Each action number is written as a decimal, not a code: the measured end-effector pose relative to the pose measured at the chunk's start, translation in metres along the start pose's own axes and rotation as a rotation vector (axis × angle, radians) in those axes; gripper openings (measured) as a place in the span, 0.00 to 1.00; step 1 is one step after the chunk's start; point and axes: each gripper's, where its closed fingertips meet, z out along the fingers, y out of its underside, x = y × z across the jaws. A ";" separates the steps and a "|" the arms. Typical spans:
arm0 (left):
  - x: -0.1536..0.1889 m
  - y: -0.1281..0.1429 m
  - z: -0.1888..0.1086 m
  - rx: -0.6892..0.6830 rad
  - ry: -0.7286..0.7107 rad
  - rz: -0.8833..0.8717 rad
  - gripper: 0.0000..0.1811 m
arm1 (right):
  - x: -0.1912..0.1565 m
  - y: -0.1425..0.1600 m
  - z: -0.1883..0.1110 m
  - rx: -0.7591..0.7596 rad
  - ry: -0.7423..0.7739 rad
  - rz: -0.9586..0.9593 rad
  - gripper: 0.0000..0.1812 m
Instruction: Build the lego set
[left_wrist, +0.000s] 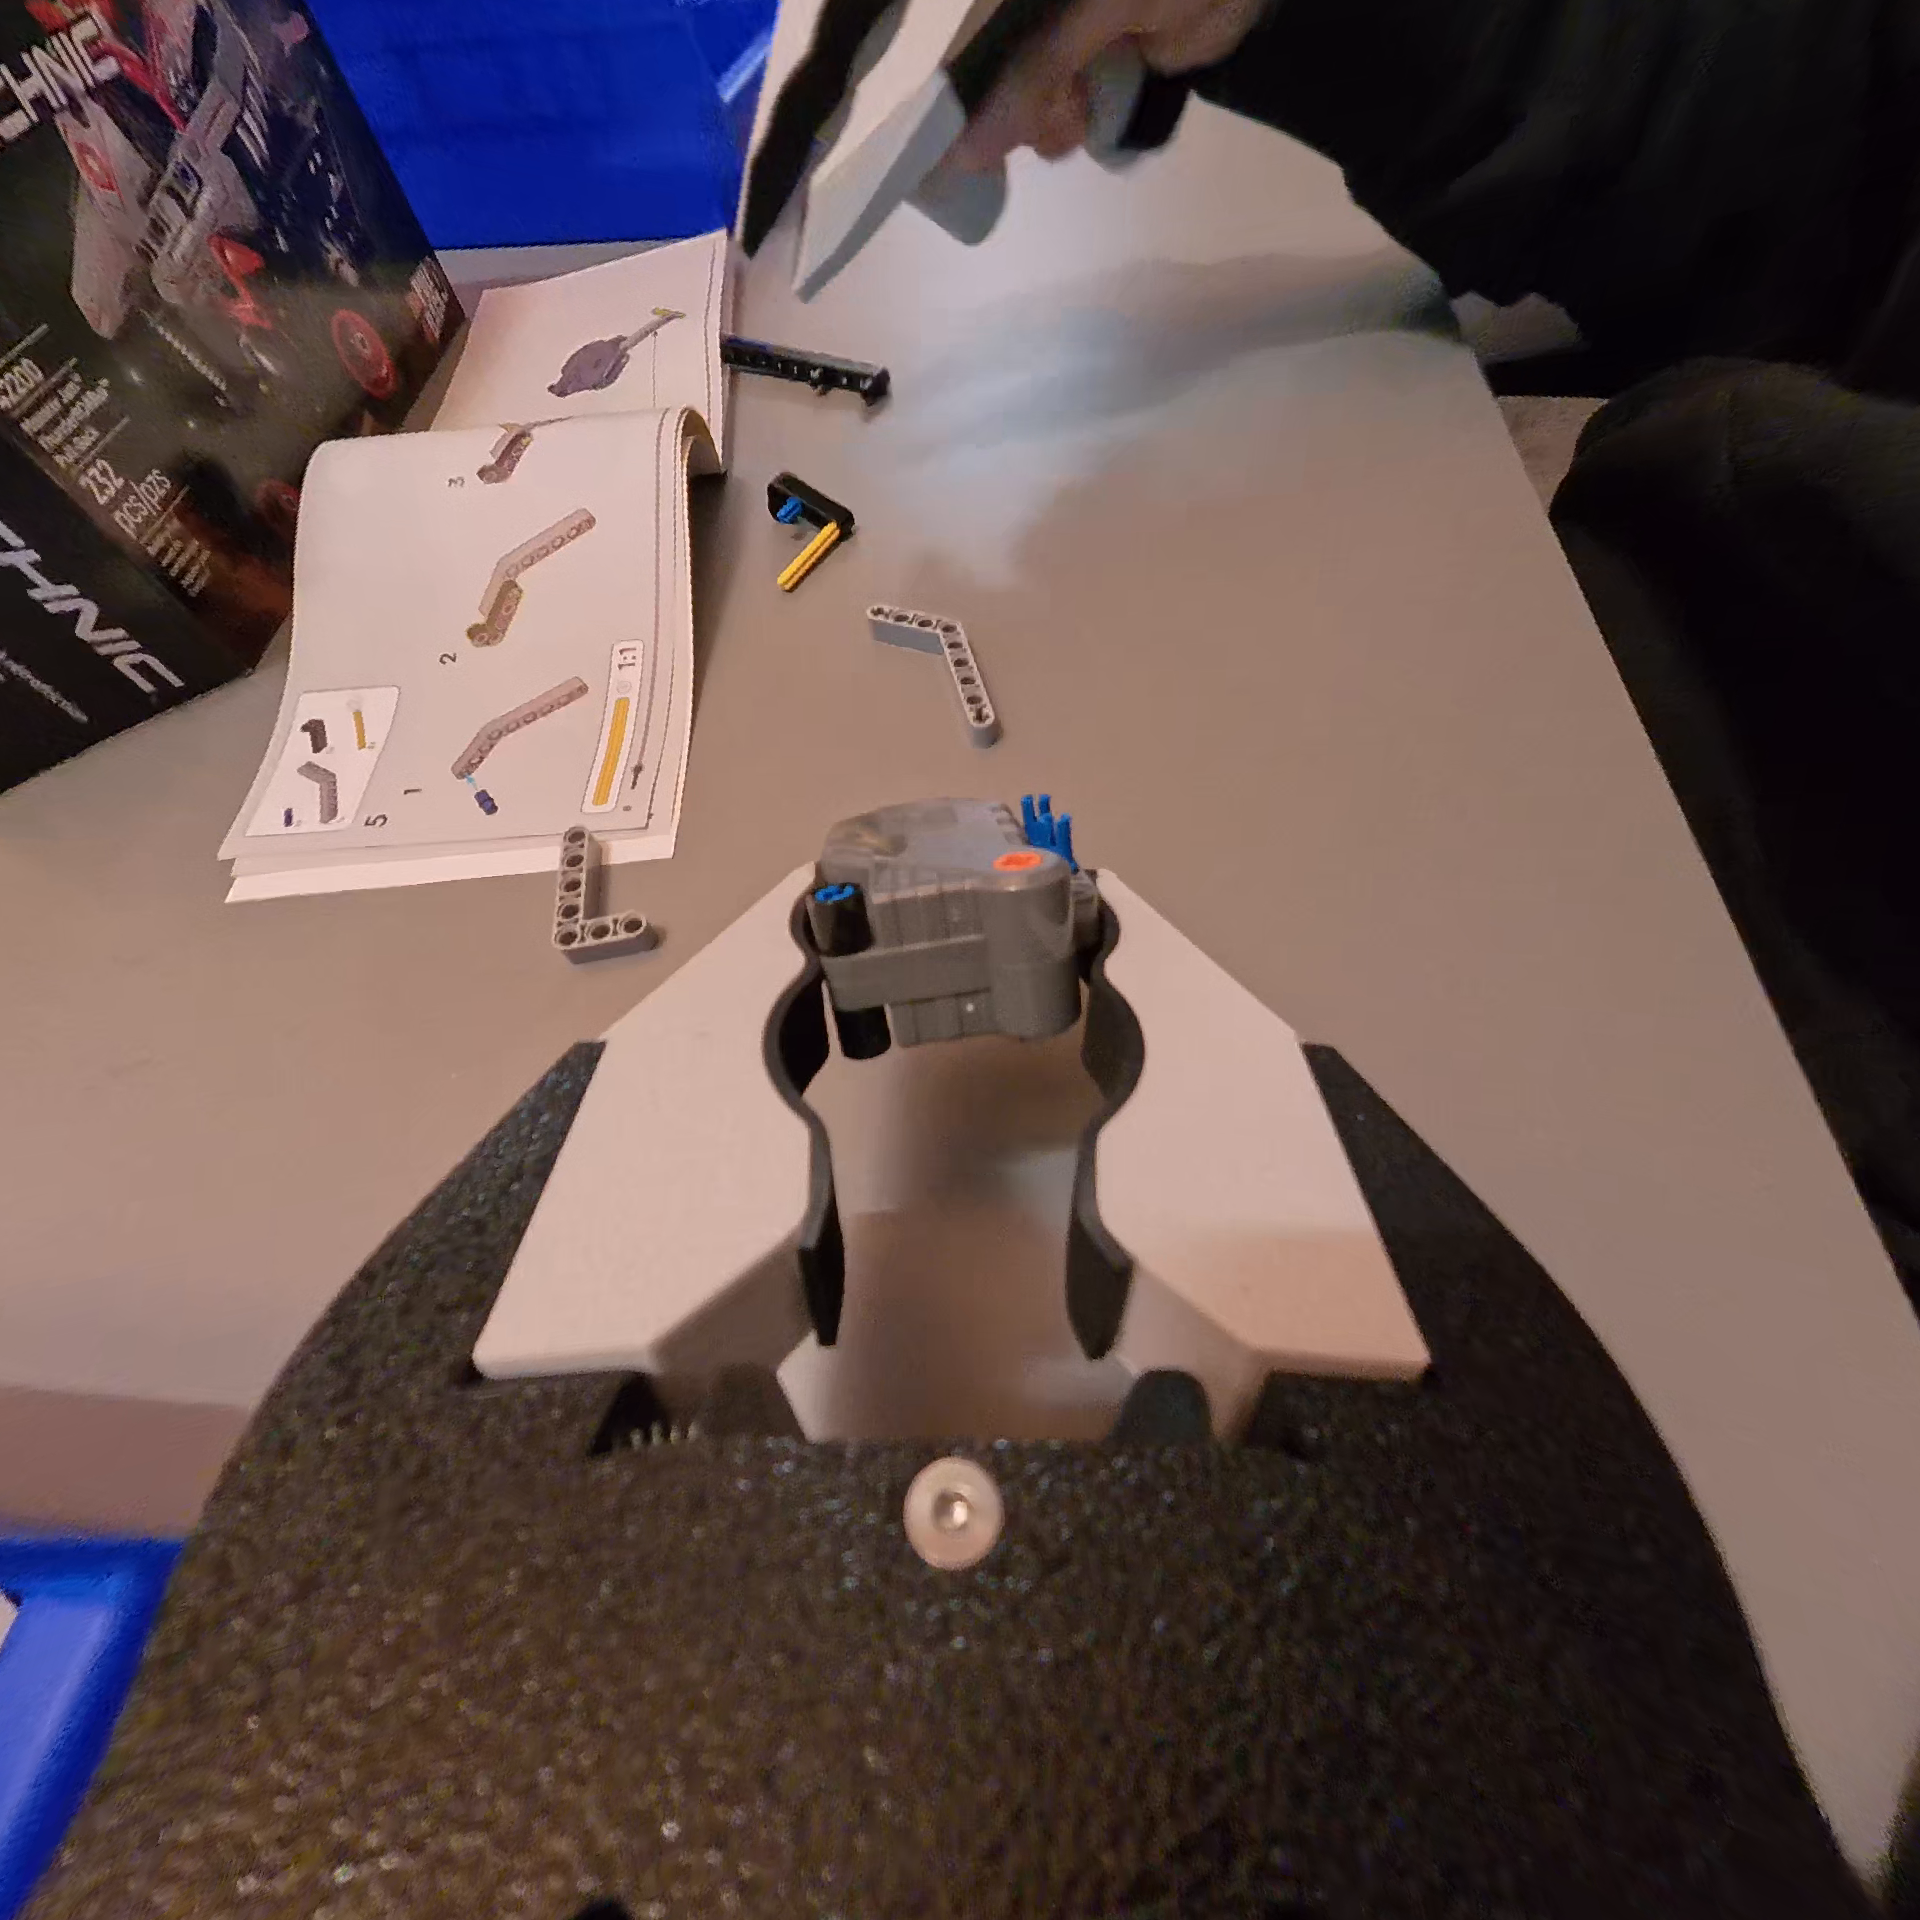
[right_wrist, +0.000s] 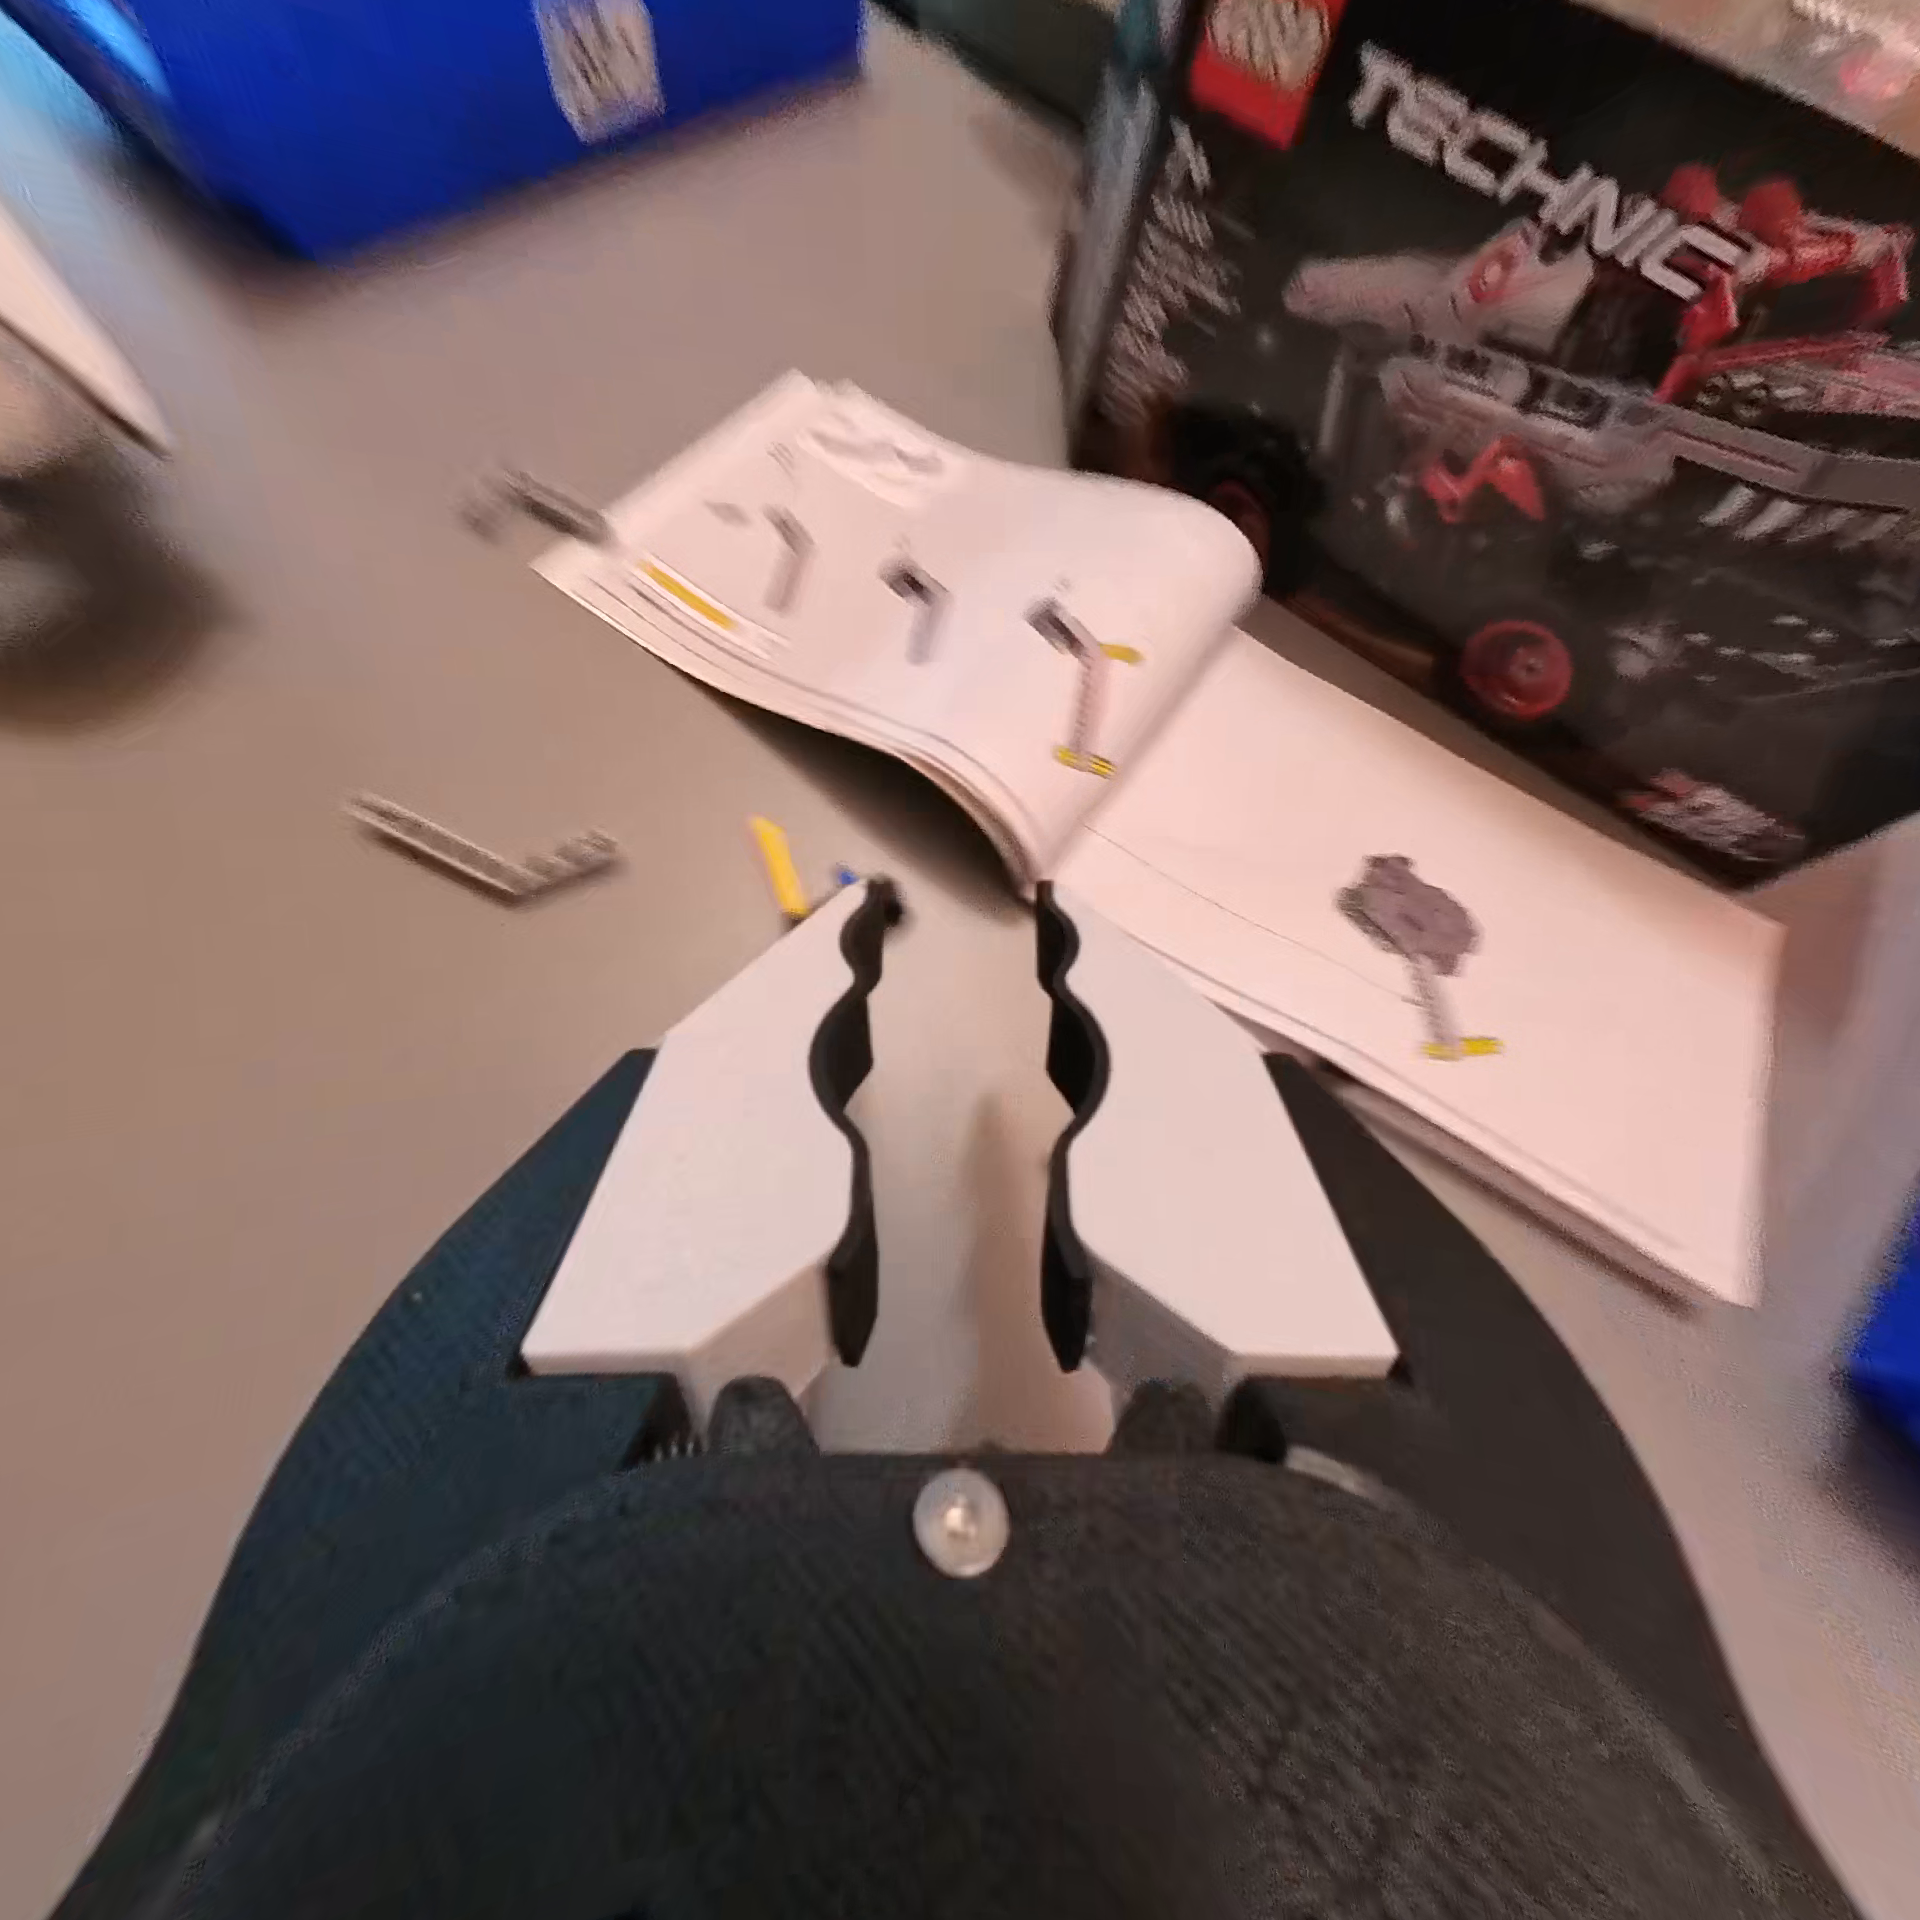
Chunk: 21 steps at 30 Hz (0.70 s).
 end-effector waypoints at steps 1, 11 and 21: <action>0.001 -0.004 0.002 0.016 0.004 0.005 0.24 | -0.016 -0.008 -0.006 0.074 -0.061 0.051 0.18; 0.039 -0.097 0.066 0.260 -0.038 0.317 0.24 | -0.144 -0.028 -0.023 0.263 -0.800 0.517 0.22; 0.040 -0.111 0.085 0.295 -0.075 0.411 0.24 | -0.133 -0.017 -0.044 0.246 -0.990 0.701 0.25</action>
